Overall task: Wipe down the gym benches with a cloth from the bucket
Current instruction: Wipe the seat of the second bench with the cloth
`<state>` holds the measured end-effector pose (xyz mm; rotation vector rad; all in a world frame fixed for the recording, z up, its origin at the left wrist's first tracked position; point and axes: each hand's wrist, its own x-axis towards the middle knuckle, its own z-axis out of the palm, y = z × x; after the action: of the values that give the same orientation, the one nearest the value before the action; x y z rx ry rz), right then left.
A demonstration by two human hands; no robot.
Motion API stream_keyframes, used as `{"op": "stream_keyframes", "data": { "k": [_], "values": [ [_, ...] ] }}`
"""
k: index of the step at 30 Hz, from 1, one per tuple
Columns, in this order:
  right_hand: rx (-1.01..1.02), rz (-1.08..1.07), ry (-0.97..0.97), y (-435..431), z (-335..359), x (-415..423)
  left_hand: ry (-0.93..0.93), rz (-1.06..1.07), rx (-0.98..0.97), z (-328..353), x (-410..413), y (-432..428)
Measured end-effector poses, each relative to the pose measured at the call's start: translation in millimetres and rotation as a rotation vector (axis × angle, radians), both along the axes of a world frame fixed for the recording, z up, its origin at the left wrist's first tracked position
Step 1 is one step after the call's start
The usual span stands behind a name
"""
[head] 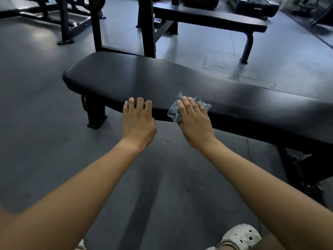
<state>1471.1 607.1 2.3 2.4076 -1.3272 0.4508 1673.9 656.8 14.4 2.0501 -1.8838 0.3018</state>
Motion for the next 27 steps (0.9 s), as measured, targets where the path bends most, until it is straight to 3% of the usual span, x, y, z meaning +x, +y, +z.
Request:
{"op": "stream_keyframes", "data": {
  "k": [3, 6, 10, 15, 20, 27],
  "values": [
    [-0.004, 0.084, 0.056, -3.5, 5.2, -21.1, 0.016, 0.023, -0.008, 6.4, -17.7, -1.0],
    [-0.003, 0.051, -0.005, 1.1, 6.0, -52.3, 0.008, -0.113, -0.058, 9.0, -43.8, -2.8],
    [0.003, -0.086, -0.083, 11.0, 2.1, -88.2, -0.007, -0.293, -0.081, 8.9, -84.5, -4.4],
    [-0.067, -0.300, -0.271, 27.3, -7.8, -131.3, -0.021, -0.336, -0.043, 3.2, -100.6, -4.6],
    [-0.093, -0.490, -0.480, 24.9, -7.5, -83.4, -0.021, -0.352, -0.050, 1.3, -97.2, -4.4],
    [0.033, -0.120, -0.061, 13.6, -6.1, -47.5, -0.045, -0.446, 0.008, 12.9, -74.1, -5.2]
  ]
}}
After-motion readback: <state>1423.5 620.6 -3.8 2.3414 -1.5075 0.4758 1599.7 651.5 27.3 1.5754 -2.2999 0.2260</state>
